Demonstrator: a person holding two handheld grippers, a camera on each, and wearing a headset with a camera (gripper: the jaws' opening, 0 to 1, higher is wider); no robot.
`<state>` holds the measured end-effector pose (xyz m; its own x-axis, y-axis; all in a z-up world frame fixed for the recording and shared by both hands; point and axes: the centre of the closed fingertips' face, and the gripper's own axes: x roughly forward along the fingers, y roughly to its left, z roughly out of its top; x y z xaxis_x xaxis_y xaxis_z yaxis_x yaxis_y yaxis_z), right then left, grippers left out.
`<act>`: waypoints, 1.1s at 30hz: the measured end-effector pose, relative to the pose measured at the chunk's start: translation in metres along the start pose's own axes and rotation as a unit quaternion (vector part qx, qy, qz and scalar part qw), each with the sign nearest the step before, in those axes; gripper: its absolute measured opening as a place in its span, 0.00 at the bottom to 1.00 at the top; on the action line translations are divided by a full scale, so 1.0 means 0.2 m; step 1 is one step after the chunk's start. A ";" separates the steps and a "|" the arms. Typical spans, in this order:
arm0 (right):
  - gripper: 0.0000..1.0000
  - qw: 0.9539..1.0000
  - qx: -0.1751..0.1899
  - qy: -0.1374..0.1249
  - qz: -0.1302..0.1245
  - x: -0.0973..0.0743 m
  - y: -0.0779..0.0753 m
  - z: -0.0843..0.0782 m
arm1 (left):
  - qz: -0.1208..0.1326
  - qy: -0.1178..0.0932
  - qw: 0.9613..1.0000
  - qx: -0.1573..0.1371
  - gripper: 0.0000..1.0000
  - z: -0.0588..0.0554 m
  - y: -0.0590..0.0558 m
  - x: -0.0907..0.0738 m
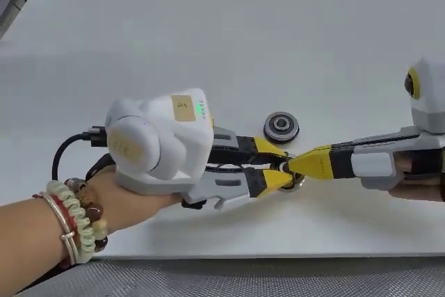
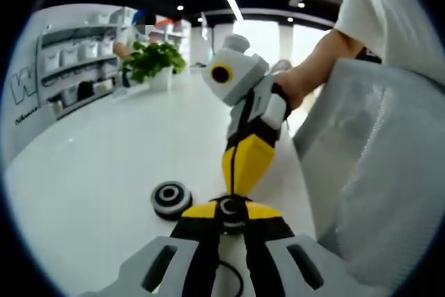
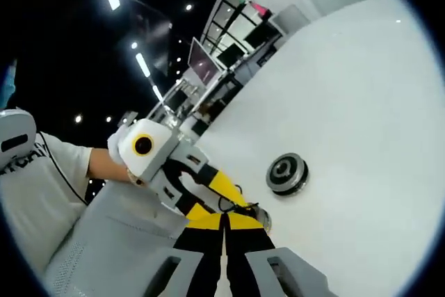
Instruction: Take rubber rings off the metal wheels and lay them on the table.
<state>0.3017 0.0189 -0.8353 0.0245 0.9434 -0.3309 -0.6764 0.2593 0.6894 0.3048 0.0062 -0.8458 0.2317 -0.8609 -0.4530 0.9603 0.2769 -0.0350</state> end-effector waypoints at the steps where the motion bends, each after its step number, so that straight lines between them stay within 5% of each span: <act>1: 0.00 1.000 0.011 0.001 -0.003 0.00 -0.01 0.00 | -0.004 -0.001 1.000 0.002 0.14 0.00 0.00 0.00; 5: 0.00 0.999 0.008 0.026 -0.043 -0.03 -0.08 -0.05 | -0.011 0.005 1.000 -0.013 0.14 0.01 0.00 0.00; 9: 0.00 0.999 0.000 0.023 -0.036 -0.03 -0.06 -0.03 | -0.023 0.008 0.999 -0.038 0.17 0.03 0.00 -0.02; 11: 0.00 0.999 -0.002 0.025 -0.037 -0.03 -0.06 -0.02 | -0.023 0.000 0.999 -0.029 0.17 0.05 0.01 -0.04; 14: 0.00 0.999 -0.006 0.028 -0.036 -0.03 -0.06 -0.01 | -0.015 0.008 1.000 0.025 0.20 0.05 0.04 -0.07; 16: 0.00 0.999 -0.008 0.029 -0.036 -0.03 -0.05 0.00 | -0.014 0.007 1.000 0.014 0.26 0.06 0.05 -0.10; 20: 0.00 0.999 -0.016 0.028 -0.034 -0.03 -0.03 0.03 | 0.008 -0.010 1.000 0.008 0.35 0.08 0.09 -0.18; 33: 0.00 0.998 -0.043 0.048 -0.018 0.06 0.02 0.09 | 0.068 -0.007 0.998 0.005 0.63 0.00 0.16 -0.44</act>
<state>0.3130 0.0345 -0.8252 -0.0175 0.9086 -0.4172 -0.7368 0.2703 0.6197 0.3154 0.0902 -0.8075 0.3627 -0.8211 -0.4408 0.9210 0.3879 0.0352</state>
